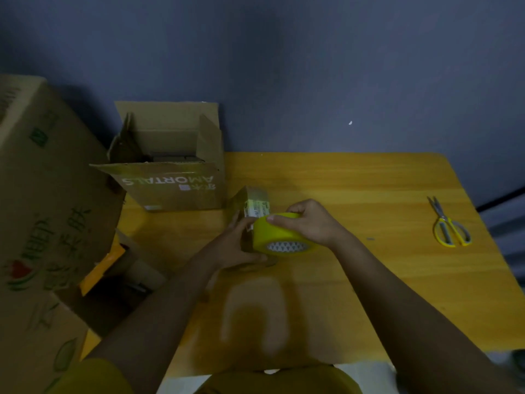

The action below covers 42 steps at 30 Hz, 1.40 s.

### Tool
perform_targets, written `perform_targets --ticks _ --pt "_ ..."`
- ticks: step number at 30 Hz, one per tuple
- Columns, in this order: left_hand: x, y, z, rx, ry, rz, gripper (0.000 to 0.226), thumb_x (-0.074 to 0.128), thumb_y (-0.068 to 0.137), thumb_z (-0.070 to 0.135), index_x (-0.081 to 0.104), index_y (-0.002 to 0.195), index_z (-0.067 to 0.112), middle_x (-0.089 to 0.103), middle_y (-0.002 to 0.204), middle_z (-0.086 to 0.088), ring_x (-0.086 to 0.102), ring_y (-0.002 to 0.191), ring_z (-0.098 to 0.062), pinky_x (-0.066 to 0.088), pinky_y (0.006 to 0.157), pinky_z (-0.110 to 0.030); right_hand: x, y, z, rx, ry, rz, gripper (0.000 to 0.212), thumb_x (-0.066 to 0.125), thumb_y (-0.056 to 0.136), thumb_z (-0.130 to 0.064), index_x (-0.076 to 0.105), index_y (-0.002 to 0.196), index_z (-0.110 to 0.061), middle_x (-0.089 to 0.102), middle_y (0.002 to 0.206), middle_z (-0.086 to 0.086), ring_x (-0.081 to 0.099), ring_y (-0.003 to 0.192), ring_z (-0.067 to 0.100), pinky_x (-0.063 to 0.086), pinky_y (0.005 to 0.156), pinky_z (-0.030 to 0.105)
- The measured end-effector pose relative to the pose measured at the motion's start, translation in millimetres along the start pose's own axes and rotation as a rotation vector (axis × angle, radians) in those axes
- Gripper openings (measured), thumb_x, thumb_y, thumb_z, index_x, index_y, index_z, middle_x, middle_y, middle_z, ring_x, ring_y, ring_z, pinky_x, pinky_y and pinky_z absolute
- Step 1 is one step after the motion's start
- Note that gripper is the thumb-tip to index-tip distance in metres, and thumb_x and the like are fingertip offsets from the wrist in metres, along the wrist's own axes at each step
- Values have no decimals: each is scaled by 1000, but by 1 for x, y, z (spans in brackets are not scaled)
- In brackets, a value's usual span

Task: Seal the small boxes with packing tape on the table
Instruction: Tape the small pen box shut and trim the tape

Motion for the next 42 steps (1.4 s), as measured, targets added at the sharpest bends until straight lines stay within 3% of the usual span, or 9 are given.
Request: perform_targets --ticks 6,11,15,19,21,24,28,32,42 --pt "33 -11 -1 -85 -170 161 94 75 35 80 26 114 64 2 146 17 21 143 -20 36 110 -44 4 4 -29 -83 -583 -22 68 61 70 -76 69 80 -9 68 78 6 60 72 16 49 64 34" --pt "27 -9 20 -125 117 317 134 44 35 91 17 148 24 -24 157 -4 -27 143 -16 -6 117 -45 0 7 -27 -47 -526 -29 67 63 72 -73 72 95 -11 70 91 3 62 88 16 50 77 33" --pt "31 2 22 -8 226 359 147 20 37 106 7 154 18 -14 159 3 -24 140 -7 -7 119 -43 2 8 -27 -38 -486 -77 76 64 74 -70 67 119 -9 66 121 2 58 111 16 48 91 33" --pt "33 2 20 35 185 307 138 18 31 107 -4 147 35 -17 156 11 -25 139 -4 -10 117 -41 -6 3 -17 -12 -315 -137 33 72 75 -58 65 80 -26 59 74 -24 53 77 -6 36 66 14" --pt "31 5 20 34 248 261 149 14 27 107 2 153 28 -17 159 7 -26 138 -4 -12 116 -41 -3 0 -7 17 -206 -149 45 74 74 -57 52 61 -20 46 53 -17 44 56 -3 32 57 18" --pt "29 12 19 43 354 167 148 12 26 107 -5 152 31 -19 159 8 -29 136 -3 -16 115 -47 -1 -1 -6 -2 -77 -79 58 73 69 -64 46 60 -14 28 63 5 32 57 14 23 59 33" --pt "28 17 17 71 459 101 143 12 30 107 -18 148 31 -26 156 9 -34 136 -5 -19 113 -49 -17 2 -27 19 -313 -19 58 74 71 -63 41 54 -18 31 56 -1 33 53 12 27 54 30" --pt "28 17 12 46 511 79 145 14 32 106 -14 151 28 -30 154 13 -35 137 -7 -21 113 -50 -64 6 -33 108 -846 4 76 64 66 -77 72 101 -10 69 105 3 61 100 21 52 82 36" --pt "29 20 10 8 504 25 142 24 36 104 -18 150 31 -39 147 17 -39 135 -6 -23 111 -48 -78 16 55 249 -941 -38 82 58 72 -78 61 125 -15 63 114 7 60 102 26 47 74 32"
Point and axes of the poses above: each hand's wrist, its own y-axis towards the middle knuckle, its own x-axis out of the palm, z = x × y, the point moved 7 cm from there along y, towards the middle knuckle
